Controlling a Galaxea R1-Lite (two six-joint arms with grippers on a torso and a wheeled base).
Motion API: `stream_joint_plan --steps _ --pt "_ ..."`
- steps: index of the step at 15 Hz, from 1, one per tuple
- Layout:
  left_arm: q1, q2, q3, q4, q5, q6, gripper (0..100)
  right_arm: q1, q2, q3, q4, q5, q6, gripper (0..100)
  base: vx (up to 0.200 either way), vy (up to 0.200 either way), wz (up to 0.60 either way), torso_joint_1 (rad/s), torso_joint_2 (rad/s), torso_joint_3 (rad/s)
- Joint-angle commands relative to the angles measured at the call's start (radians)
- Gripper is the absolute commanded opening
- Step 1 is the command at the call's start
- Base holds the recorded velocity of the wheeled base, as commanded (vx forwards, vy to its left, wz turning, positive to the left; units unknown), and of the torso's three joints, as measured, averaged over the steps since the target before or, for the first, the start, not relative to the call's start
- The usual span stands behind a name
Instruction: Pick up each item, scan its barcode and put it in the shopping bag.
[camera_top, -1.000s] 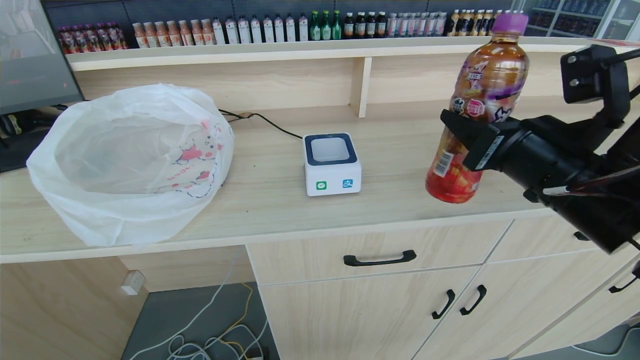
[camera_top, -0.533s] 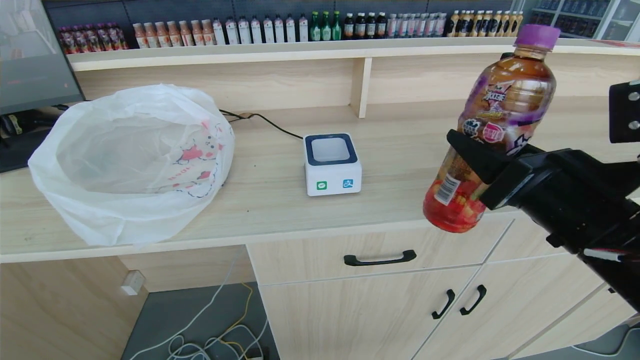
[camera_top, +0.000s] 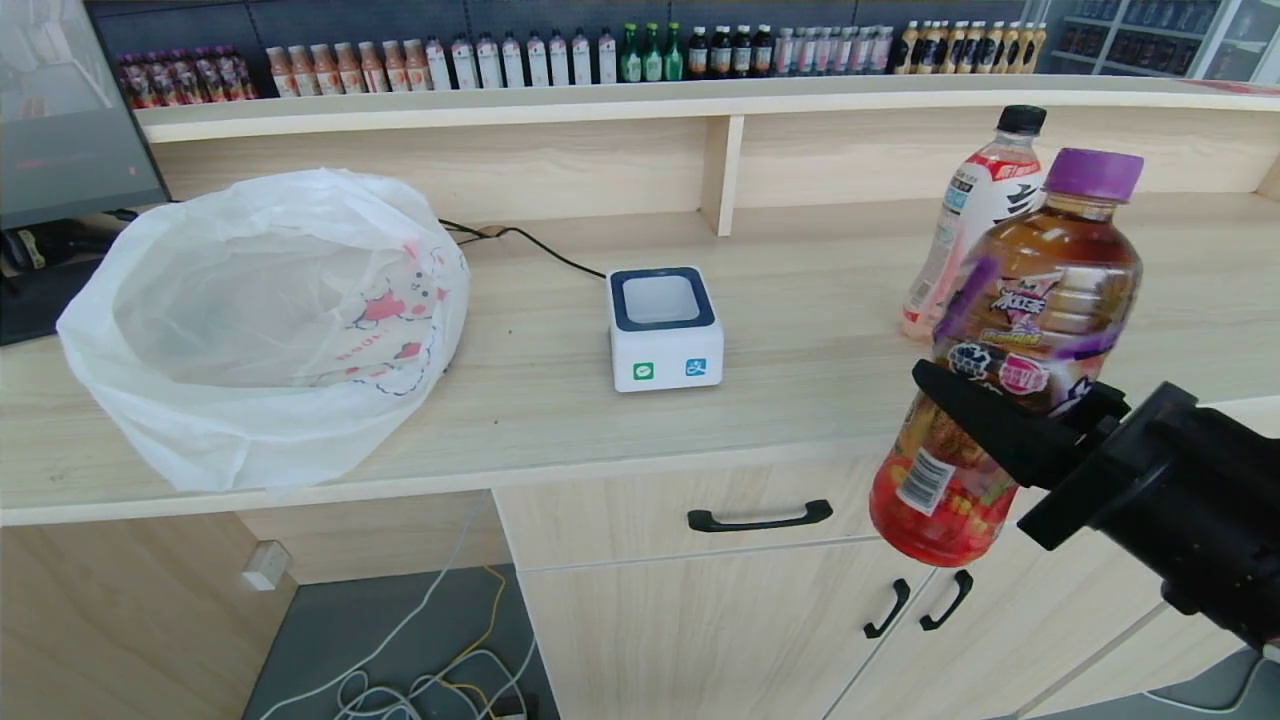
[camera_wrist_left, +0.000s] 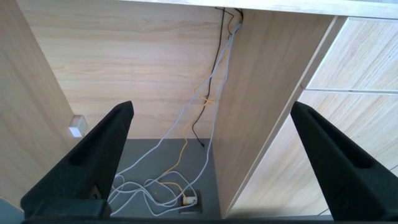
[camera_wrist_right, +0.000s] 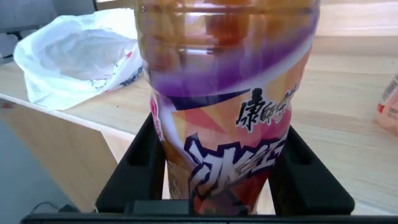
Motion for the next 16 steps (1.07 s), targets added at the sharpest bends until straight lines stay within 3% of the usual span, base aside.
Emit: stream_joint_plan --steps 1,9,14,16 --pt "0.000 -0.003 0.001 0.000 0.000 0.003 100 0.001 0.006 -0.004 -0.001 0.047 0.036 0 0.000 0.000 0.00 0.000 0.00 0.000" --pt "0.000 -0.005 0.001 0.000 0.000 0.014 100 0.001 0.029 -0.052 -0.012 0.291 0.284 0 0.000 0.000 0.00 0.000 0.00 0.000" --pt "0.000 -0.005 0.001 0.000 0.000 0.014 100 0.052 0.095 -0.061 -0.147 0.309 0.453 0 0.000 0.000 0.00 0.000 0.00 0.000" --pt "0.000 -0.005 0.001 0.000 0.000 0.014 100 0.130 0.105 -0.061 -0.204 0.309 0.517 0 0.000 0.000 0.00 0.000 0.00 0.000"
